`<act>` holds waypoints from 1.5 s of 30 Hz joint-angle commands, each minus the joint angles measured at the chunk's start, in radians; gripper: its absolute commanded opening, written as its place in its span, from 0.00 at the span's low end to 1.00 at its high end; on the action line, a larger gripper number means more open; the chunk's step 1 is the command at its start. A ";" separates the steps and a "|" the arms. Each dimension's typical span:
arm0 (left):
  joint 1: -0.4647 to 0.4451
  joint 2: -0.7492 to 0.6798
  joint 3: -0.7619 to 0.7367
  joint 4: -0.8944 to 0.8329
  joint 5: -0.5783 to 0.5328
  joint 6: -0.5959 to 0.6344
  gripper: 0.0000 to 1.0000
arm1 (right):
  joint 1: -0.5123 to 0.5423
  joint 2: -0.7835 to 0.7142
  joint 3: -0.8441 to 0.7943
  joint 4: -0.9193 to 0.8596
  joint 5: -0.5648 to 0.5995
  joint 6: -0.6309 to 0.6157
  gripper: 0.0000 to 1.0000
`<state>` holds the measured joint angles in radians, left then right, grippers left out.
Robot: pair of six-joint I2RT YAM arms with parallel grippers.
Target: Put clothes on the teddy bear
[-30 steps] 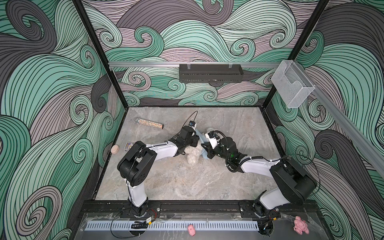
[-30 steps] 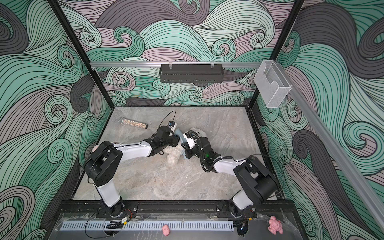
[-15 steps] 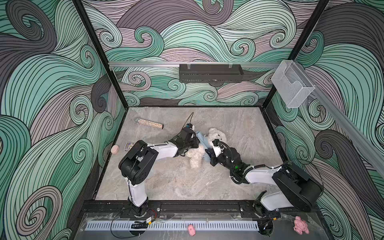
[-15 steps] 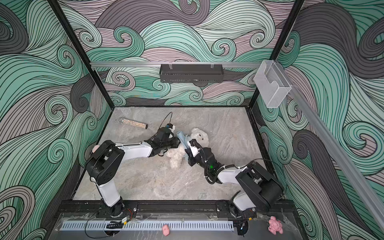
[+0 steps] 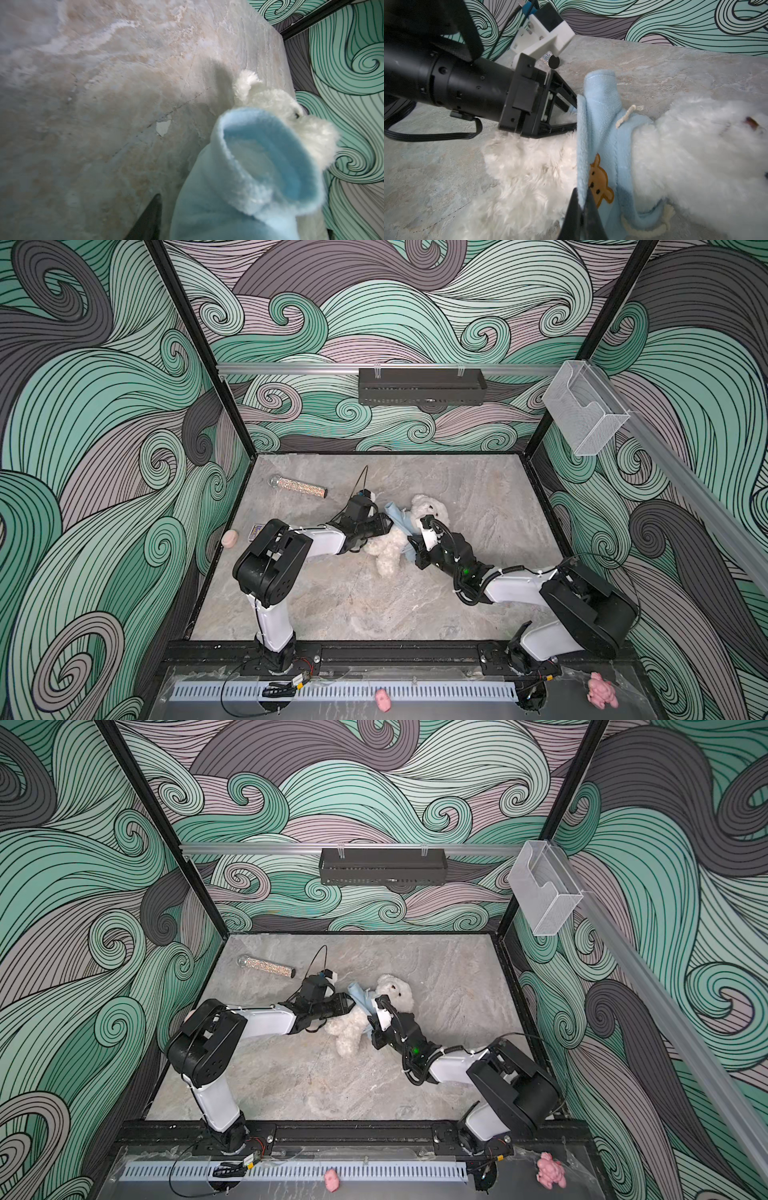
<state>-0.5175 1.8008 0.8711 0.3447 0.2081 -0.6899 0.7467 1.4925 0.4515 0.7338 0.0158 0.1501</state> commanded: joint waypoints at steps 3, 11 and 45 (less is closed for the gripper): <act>0.016 -0.081 -0.081 0.032 0.080 0.043 0.64 | -0.031 -0.018 0.023 -0.181 0.039 0.022 0.07; -0.029 -0.143 -0.129 0.046 0.283 0.090 0.76 | -0.063 -0.015 0.073 -0.210 -0.011 0.010 0.11; -0.012 -0.556 -0.191 -0.336 0.201 0.138 0.84 | 0.006 -0.306 0.113 -0.471 -0.216 0.059 0.49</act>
<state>-0.5797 1.3128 0.6437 0.2150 0.5114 -0.6304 0.7116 1.1236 0.5144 0.2279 -0.2382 0.1844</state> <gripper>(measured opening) 0.841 0.491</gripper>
